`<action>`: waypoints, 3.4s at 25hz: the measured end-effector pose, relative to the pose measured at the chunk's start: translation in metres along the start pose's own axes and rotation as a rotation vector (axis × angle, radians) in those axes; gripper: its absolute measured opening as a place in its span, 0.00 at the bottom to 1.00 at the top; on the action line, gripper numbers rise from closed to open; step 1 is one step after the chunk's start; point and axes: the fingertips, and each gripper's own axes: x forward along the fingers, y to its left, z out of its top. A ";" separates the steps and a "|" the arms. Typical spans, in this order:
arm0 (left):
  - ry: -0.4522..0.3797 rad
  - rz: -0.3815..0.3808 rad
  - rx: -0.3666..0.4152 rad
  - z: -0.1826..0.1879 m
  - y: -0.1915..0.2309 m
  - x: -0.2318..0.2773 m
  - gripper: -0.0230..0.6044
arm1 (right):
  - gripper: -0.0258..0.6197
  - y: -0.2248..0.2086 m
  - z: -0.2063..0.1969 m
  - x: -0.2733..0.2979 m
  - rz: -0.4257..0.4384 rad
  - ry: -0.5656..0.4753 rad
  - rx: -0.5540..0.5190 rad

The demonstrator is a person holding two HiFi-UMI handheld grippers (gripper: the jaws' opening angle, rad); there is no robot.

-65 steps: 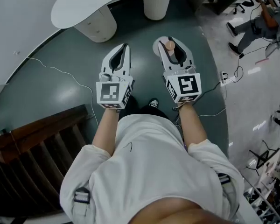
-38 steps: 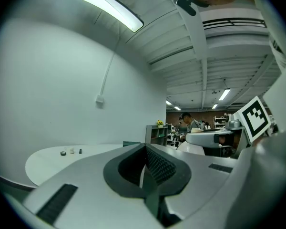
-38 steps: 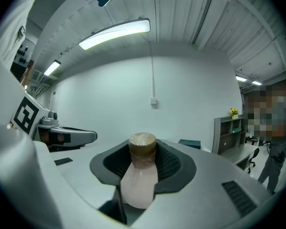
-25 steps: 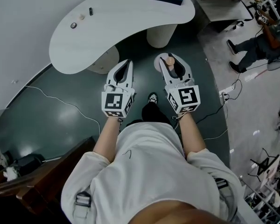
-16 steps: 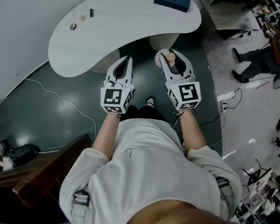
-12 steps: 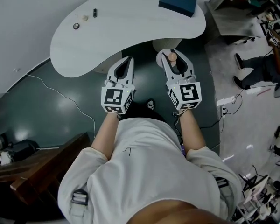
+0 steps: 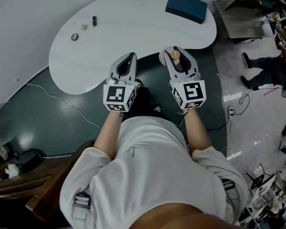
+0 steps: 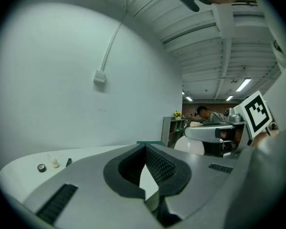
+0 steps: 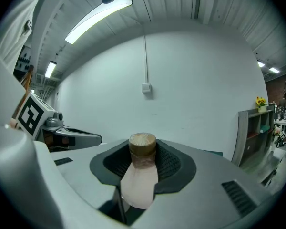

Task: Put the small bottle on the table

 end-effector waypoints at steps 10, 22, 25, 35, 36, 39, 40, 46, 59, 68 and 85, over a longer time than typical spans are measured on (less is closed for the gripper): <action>0.028 -0.082 0.003 0.015 0.094 0.100 0.06 | 0.24 -0.027 0.011 0.127 -0.071 0.039 0.015; 0.087 -0.045 -0.037 -0.005 0.154 0.154 0.06 | 0.24 -0.062 0.004 0.216 -0.091 0.080 0.027; 0.098 -0.024 -0.047 -0.010 0.163 0.172 0.06 | 0.24 -0.076 -0.001 0.238 -0.081 0.095 0.020; 0.173 0.028 -0.075 -0.031 0.184 0.222 0.06 | 0.24 -0.110 -0.024 0.303 -0.030 0.156 0.034; 0.178 0.032 -0.077 -0.034 0.186 0.226 0.06 | 0.24 -0.113 -0.027 0.309 -0.026 0.162 0.036; 0.194 0.048 -0.084 -0.040 0.190 0.235 0.06 | 0.24 -0.121 -0.034 0.324 -0.014 0.177 0.040; 0.199 0.054 -0.087 -0.042 0.192 0.238 0.06 | 0.24 -0.124 -0.036 0.328 -0.011 0.182 0.040; 0.237 0.079 -0.105 -0.055 0.198 0.251 0.06 | 0.24 -0.136 -0.053 0.349 0.003 0.217 0.048; 0.299 0.115 -0.134 -0.082 0.205 0.265 0.06 | 0.24 -0.155 -0.090 0.385 0.012 0.281 0.064; 0.334 0.126 -0.140 -0.094 0.207 0.265 0.06 | 0.24 -0.165 -0.109 0.404 0.003 0.315 0.072; 0.361 0.122 -0.148 -0.105 0.196 0.262 0.06 | 0.24 -0.175 -0.139 0.415 -0.028 0.376 0.075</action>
